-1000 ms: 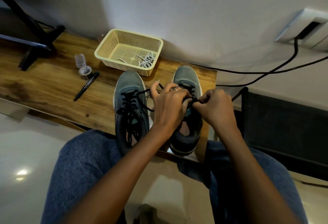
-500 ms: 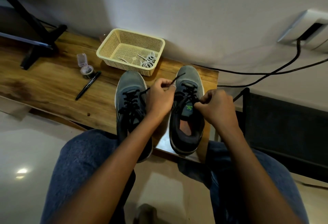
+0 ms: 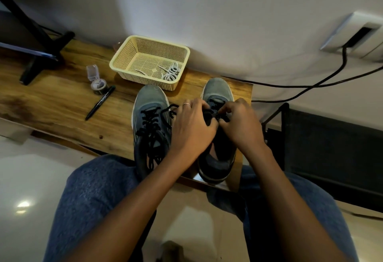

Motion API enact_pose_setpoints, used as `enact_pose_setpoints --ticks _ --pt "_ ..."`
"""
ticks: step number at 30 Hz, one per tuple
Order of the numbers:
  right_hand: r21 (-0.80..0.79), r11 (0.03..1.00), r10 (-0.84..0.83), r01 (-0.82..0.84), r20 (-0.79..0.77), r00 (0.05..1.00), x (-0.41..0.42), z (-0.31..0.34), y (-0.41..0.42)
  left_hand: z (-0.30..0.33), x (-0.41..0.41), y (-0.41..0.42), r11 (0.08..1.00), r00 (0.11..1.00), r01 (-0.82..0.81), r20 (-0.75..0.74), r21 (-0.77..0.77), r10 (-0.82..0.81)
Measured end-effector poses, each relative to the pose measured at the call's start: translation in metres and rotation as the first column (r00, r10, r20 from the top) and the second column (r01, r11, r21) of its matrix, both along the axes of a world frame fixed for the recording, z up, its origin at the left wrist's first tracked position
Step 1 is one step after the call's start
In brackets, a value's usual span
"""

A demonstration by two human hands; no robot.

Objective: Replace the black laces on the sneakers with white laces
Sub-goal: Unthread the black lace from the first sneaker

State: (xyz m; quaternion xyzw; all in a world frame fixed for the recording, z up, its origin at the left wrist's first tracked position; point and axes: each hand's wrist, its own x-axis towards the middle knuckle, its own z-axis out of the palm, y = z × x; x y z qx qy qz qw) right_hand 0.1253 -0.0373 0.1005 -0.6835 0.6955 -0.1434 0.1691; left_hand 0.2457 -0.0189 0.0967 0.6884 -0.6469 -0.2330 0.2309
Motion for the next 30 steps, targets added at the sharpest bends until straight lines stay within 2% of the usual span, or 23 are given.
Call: enact_pose_setpoints --ticks 4,11,15,17,20,22,25,28,30 --pt "0.001 1.000 0.011 -0.011 -0.037 0.999 0.003 -0.003 -0.001 -0.001 0.000 0.000 1.000 1.000 0.016 0.007 0.025 -0.016" --pt "-0.027 0.998 0.051 -0.055 -0.125 0.991 0.003 -0.005 -0.003 0.002 -0.003 -0.001 0.999 0.997 0.014 0.070 -0.046 -0.011" --pt "-0.035 0.999 -0.035 0.038 0.086 0.996 0.001 -0.006 -0.005 0.004 -0.002 -0.002 0.999 0.998 -0.001 0.068 -0.044 0.004" --pt "0.001 0.995 -0.100 0.102 0.203 0.974 0.000 -0.007 -0.004 0.003 -0.004 -0.002 1.000 0.998 -0.001 0.057 -0.031 0.003" --pt "0.054 0.981 -0.194 0.186 0.300 0.934 -0.001 -0.005 -0.004 0.003 -0.005 -0.004 1.000 1.000 0.002 0.031 -0.004 -0.002" --pt "0.079 0.967 -0.256 0.244 0.363 0.896 -0.003 -0.003 -0.005 0.003 -0.004 -0.006 1.000 1.000 0.000 0.013 0.014 0.000" --pt "0.137 0.936 -0.348 0.325 0.510 0.787 -0.006 -0.006 -0.007 0.001 -0.002 -0.007 0.999 1.000 -0.003 -0.005 0.035 0.004" --pt "0.180 0.911 -0.403 0.371 0.576 0.711 -0.007 -0.011 -0.009 0.000 -0.003 -0.007 0.999 1.000 0.001 -0.006 0.046 -0.001" --pt "0.158 0.921 -0.380 0.356 0.569 0.729 -0.009 -0.012 -0.010 0.001 -0.002 -0.008 0.999 1.000 0.004 -0.006 0.050 -0.004"
